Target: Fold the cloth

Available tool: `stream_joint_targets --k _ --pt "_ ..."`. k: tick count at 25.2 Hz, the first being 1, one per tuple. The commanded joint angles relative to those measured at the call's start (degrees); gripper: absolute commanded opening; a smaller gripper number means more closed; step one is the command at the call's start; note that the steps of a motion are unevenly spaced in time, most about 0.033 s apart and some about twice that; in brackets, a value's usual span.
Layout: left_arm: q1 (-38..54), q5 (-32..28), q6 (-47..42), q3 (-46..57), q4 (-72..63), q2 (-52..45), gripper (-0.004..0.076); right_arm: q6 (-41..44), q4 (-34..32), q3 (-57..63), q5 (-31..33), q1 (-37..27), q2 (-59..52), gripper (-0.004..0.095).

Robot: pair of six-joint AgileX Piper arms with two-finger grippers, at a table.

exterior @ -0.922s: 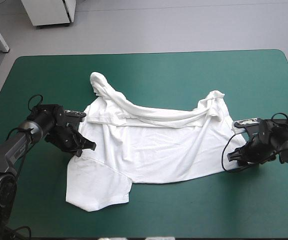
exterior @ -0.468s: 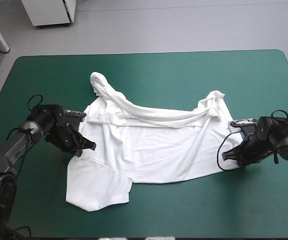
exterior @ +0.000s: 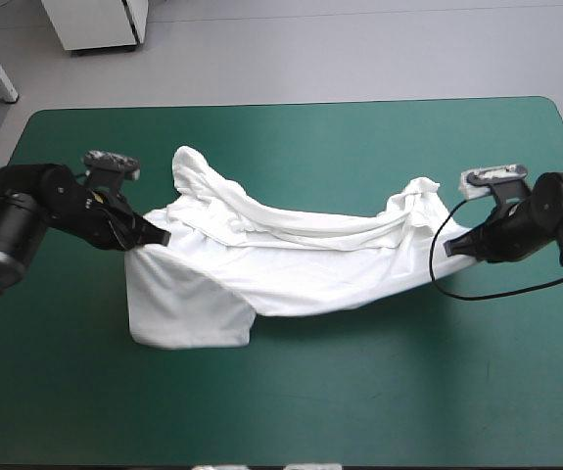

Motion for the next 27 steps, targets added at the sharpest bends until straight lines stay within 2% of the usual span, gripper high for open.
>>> stream_joint_targets --k 1,9,17,20,23,25,27 --pt "-0.25 0.65 -0.75 -10.62 -0.27 -6.54 -0.0009 0.12 2.48 -9.12 2.36 -0.04 -6.04 -0.0017" --pt "-0.25 -0.36 -1.00 -35.85 -0.27 -8.39 -0.0009 1.02 5.48 -25.45 1.91 -0.04 -13.91 -0.0017" --pt "-0.25 -3.51 -1.00 -49.55 -0.72 -10.80 -0.0009 1.17 6.47 -41.71 -1.96 0.35 -18.02 -0.0017" --pt "-0.25 -3.91 -0.59 -51.01 -0.72 -14.33 -0.0009 1.84 3.49 -44.45 -2.42 5.60 -19.53 -0.0017" --pt "-2.65 -1.43 -1.48 -51.01 -0.08 -17.33 -0.0009 6.21 -2.80 -45.00 0.68 13.40 -21.22 -0.0017" --pt "-5.03 0.00 -2.06 -51.01 -0.08 -17.89 -0.0009 6.43 -4.38 -45.94 1.08 16.65 -22.75 -0.0017" --pt "-5.20 2.02 -2.58 -51.01 -0.49 -18.00 -0.0009 7.70 -5.79 -48.43 1.50 17.15 -22.86 -0.0017"
